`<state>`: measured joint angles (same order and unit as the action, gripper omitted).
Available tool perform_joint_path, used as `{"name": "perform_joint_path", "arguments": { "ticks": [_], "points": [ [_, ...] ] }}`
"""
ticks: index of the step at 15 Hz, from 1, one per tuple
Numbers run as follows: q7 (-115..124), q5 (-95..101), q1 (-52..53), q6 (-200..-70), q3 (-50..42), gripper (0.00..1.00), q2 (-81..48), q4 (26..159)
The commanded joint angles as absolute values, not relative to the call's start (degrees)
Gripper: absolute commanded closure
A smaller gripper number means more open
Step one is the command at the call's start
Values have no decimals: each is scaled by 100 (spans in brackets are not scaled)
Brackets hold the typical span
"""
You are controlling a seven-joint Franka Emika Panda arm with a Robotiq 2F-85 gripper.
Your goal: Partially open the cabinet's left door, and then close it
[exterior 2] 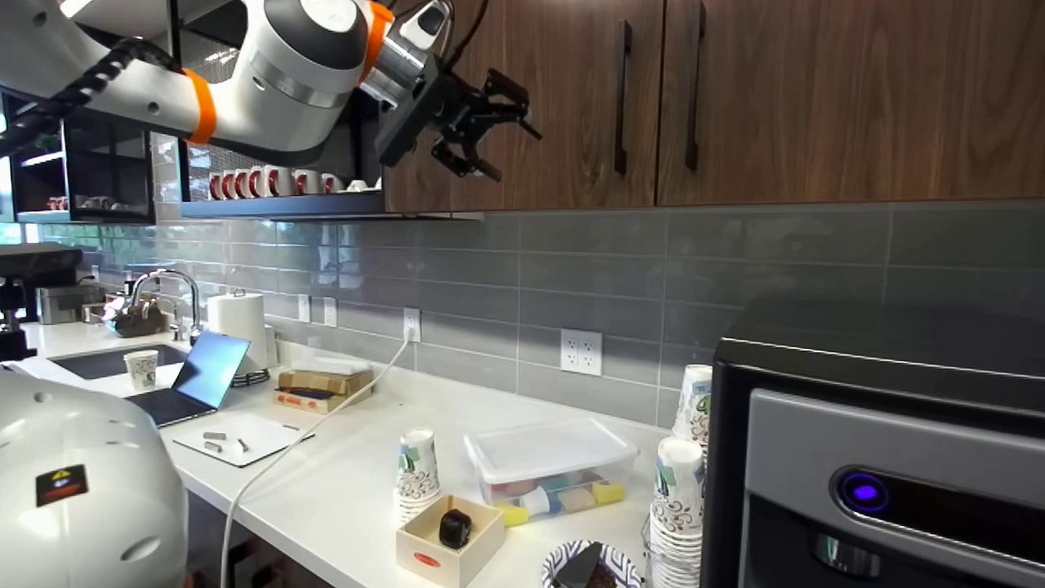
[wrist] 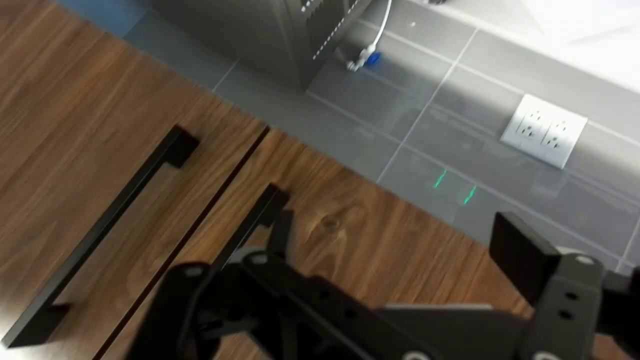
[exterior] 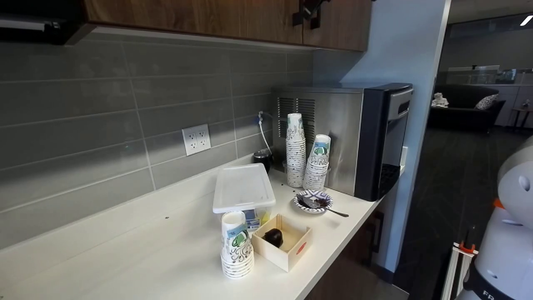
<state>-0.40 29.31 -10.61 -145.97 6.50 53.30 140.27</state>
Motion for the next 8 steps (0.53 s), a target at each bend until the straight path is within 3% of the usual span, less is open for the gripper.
{"name": "perform_joint_path", "arguments": {
  "ticks": [1, 8],
  "points": [
    [-35, 3193, -1458, -15545, 601, 0, 4980, 13621],
    [-101, 3023, -2281, -17004, 600, 0, 4164, 13017]
  ]
}}
